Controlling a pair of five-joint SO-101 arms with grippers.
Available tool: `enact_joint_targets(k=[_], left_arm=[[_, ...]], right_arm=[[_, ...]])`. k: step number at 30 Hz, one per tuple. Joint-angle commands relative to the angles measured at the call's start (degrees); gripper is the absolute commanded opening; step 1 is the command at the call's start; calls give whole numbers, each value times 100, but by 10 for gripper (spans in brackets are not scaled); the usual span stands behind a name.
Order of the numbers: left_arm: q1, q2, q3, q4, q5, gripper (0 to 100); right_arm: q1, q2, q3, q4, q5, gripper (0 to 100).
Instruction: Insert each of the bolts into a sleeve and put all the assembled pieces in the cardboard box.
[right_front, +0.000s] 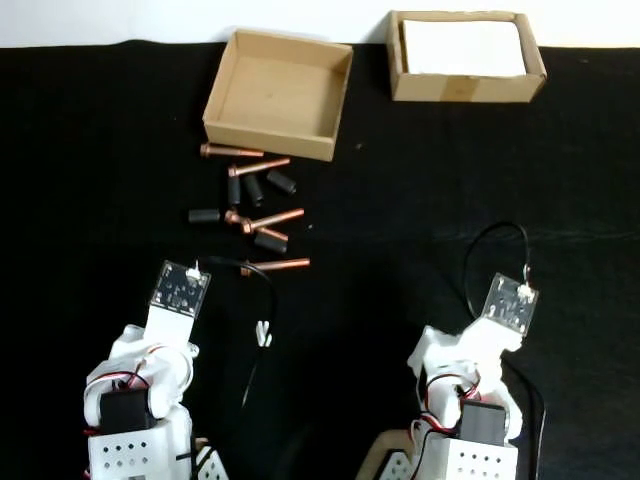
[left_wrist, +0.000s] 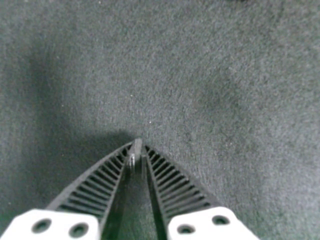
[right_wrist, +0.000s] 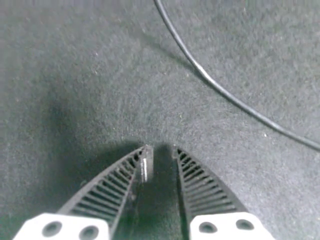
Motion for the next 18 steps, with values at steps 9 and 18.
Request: enact_joint_targets(k=[9,18], left_arm=[[-48,-40,84,18,-26,11],[-48,-40,84,18,-26,11]], right_arm=[[-312,-75,532,-1516,536,80],[-400,-40,-664,-629,2048,77]])
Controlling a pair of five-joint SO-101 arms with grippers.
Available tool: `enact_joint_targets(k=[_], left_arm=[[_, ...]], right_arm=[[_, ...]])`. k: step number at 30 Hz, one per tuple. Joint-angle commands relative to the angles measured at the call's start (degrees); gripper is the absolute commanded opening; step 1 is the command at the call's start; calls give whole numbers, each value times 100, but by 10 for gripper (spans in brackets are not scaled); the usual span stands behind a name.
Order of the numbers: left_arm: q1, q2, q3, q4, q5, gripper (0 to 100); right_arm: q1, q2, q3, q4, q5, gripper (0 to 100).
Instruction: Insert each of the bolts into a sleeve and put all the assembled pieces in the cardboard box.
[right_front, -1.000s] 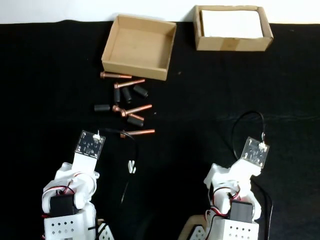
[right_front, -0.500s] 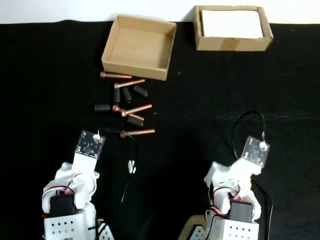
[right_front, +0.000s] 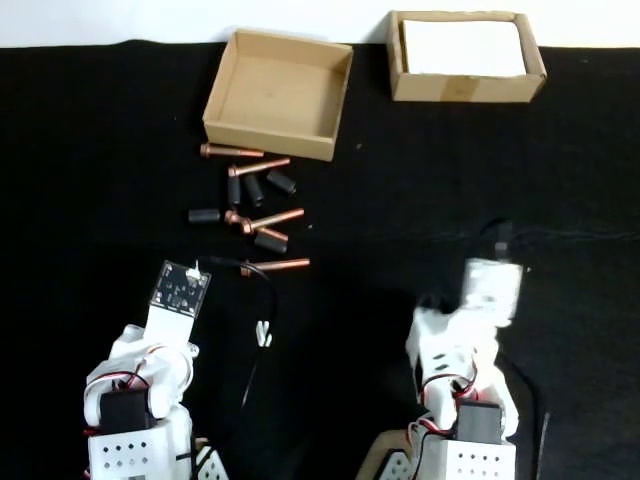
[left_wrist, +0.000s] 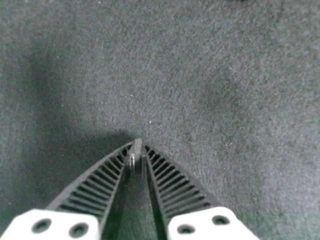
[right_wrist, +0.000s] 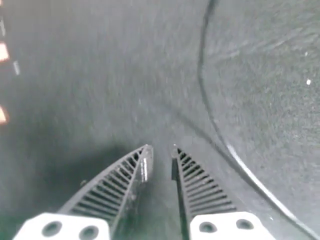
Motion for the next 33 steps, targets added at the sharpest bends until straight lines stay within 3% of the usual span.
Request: enact_joint_targets(k=[1,5,15,25,33], left_arm=[[-48,-40,84,18,-26,11],[-40,-40,84,18,-26,11],[-22,-40,84,18,-9,11],[-22,-40,84,18,-9,11],[-48,-40,84,0,-9,10]], right_arm=[[-31,31,-857,505,545,77],[-22,1200,-2325,769,598,77],[-163,6466,-7618,2114,563,80],[-2149,10246,-10853,2721,659,182],[-3213,12980,-13446,3433,2233,199]])
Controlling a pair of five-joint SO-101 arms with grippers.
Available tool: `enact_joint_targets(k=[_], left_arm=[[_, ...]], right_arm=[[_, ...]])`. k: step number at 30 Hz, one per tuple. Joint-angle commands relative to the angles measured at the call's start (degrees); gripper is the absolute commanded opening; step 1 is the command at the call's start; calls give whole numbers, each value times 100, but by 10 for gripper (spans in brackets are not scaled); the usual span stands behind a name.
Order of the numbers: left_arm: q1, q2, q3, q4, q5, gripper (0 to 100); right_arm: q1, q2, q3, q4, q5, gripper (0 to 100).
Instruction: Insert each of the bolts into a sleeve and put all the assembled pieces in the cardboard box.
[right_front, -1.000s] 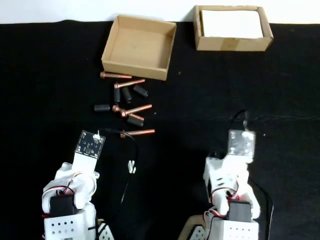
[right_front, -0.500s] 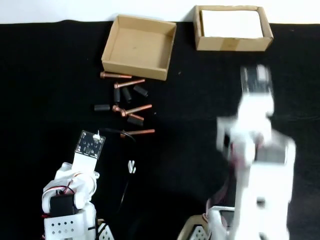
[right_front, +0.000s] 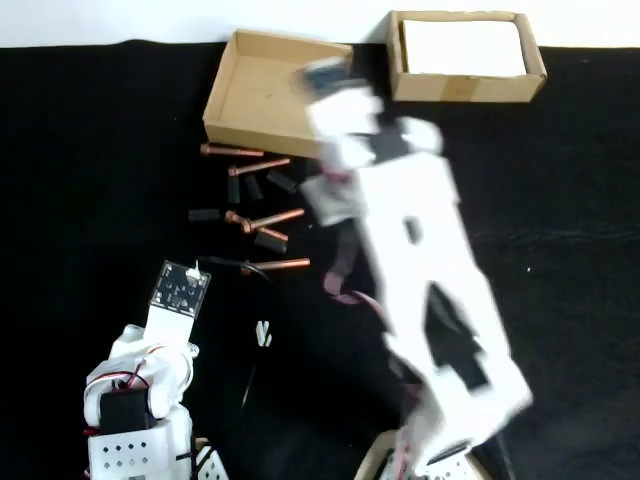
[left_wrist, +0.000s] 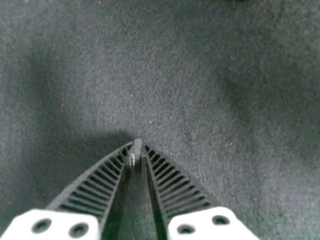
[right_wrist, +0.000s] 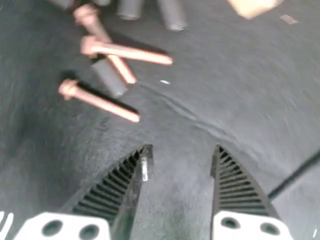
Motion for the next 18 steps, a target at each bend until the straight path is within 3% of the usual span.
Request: enact_joint_targets(k=[1,9,18], left_arm=[[-48,-40,84,0,-9,10],[-57,-40,84,0,-26,10],[-629,-40,84,-35,-9,10]], right_arm=[[-277,1024,-1411,242,879,199],[-488,2905,-3248,127,1292,199],[-708,3960,-3398,215,2382,199]])
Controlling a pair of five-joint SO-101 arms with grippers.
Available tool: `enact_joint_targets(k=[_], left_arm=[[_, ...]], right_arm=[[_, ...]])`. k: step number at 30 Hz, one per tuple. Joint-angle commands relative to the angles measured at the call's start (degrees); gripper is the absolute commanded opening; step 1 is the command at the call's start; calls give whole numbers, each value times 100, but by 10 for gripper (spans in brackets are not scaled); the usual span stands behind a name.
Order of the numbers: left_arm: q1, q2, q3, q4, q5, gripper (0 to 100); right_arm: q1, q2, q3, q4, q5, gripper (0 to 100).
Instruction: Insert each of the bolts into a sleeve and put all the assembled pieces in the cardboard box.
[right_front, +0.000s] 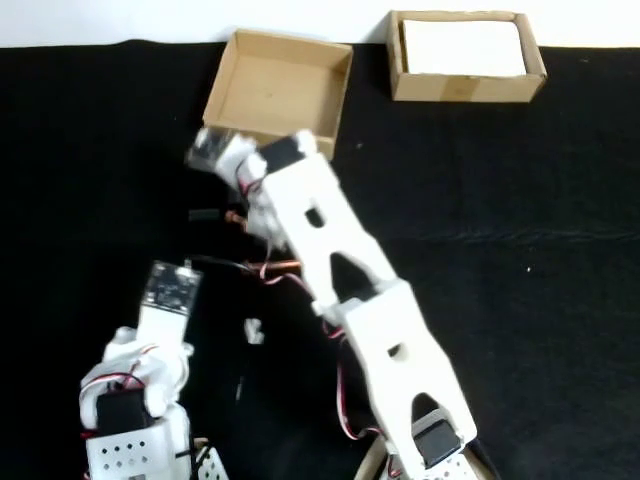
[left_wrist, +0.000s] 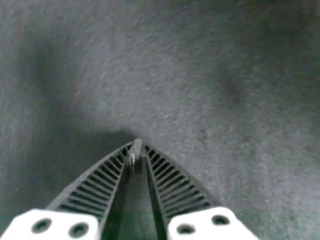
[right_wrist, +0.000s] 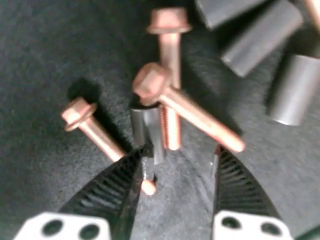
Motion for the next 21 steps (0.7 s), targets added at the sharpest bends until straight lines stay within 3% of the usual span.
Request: enact_joint_targets(k=[1,11,21], left_arm=[[-119,-40,84,-35,-9,10],[-119,-40,84,-35,-9,10],[-119,-40,84,-35,-9,10]], right_arm=[[-31,84,-215,31,404,199],[-180,84,-259,681,1046,199],[-400,145,-259,673,1073,199]])
